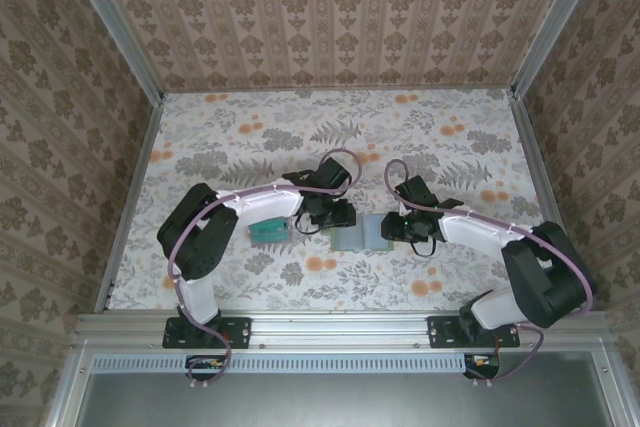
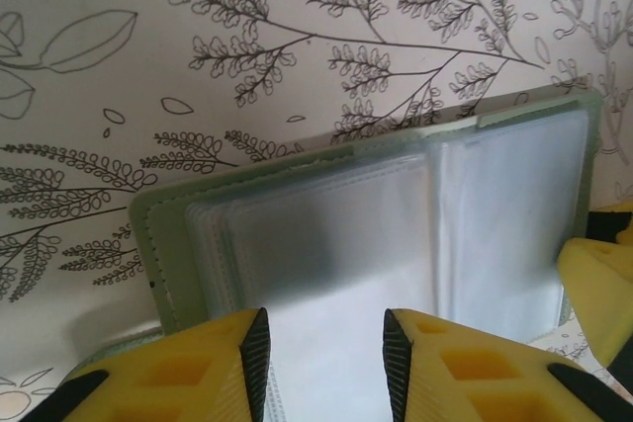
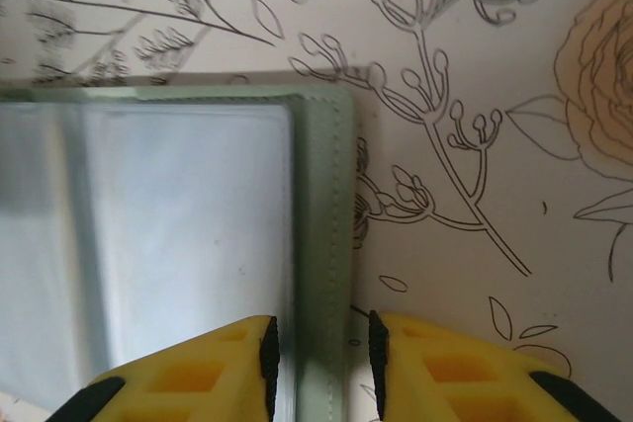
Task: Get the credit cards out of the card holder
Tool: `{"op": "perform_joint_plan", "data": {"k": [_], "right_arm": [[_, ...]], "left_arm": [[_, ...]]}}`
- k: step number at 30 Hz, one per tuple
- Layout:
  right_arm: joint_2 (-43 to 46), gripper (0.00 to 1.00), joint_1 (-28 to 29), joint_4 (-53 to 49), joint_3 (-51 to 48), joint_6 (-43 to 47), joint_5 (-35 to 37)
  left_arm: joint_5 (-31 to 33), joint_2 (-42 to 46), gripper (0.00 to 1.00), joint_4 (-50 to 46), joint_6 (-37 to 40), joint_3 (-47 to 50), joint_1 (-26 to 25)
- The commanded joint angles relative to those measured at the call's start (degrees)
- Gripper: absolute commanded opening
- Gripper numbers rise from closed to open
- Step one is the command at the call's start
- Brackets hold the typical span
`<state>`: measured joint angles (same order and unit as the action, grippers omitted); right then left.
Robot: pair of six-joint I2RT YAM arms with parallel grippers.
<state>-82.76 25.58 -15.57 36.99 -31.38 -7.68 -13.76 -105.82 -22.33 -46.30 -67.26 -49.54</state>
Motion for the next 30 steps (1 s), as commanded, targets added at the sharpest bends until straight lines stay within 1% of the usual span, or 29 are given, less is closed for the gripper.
{"op": "perform_joint_plan", "data": {"k": [1, 5, 11, 16, 18, 22, 28, 30], "right_arm": [[-1.5, 0.34, 0.0, -1.0, 0.1, -1.3, 0.9], [-2.4, 0.33, 0.0, -0.9, 0.2, -1.5, 1.0], [-2.8, 0.33, 0.0, -0.7, 0.3, -1.8, 0.8], [-2.7, 0.33, 0.0, -0.8, 0.4, -1.9, 0.6], [-2.7, 0.33, 0.0, -0.7, 0.5, -1.9, 0.5], [-2.7, 0.34, 0.0, -0.7, 0.4, -1.9, 0.3], [-2.7, 0.34, 0.0, -0.9, 0.6, -2.0, 0.1], [-2.7, 0.34, 0.0, -0.8, 0.5, -2.0, 0.1]], "left_arm": [[-0.3, -1.0, 0.38, -2.5, 1.4, -1.8, -0.3], [0.1, -1.2, 0.37, -4.2, 1.8, -2.0, -0.3], [-2.7, -2.1, 0.37, -2.5, 2.4, -1.8, -0.4], [-3.6, -3.0, 0.37, -2.5, 2.4, -2.0, -0.4], [-3.9, -2.9, 0.39, -2.1, 2.8, -2.0, -0.5], [-6.6, -3.2, 0.46, 0.2, 3.3, -2.0, -0.6], [-8.0, -3.4, 0.51, 1.1, 4.0, -2.7, -1.0], [-8.5, -3.4, 0.52, 1.5, 4.2, -2.8, -1.0]]}}
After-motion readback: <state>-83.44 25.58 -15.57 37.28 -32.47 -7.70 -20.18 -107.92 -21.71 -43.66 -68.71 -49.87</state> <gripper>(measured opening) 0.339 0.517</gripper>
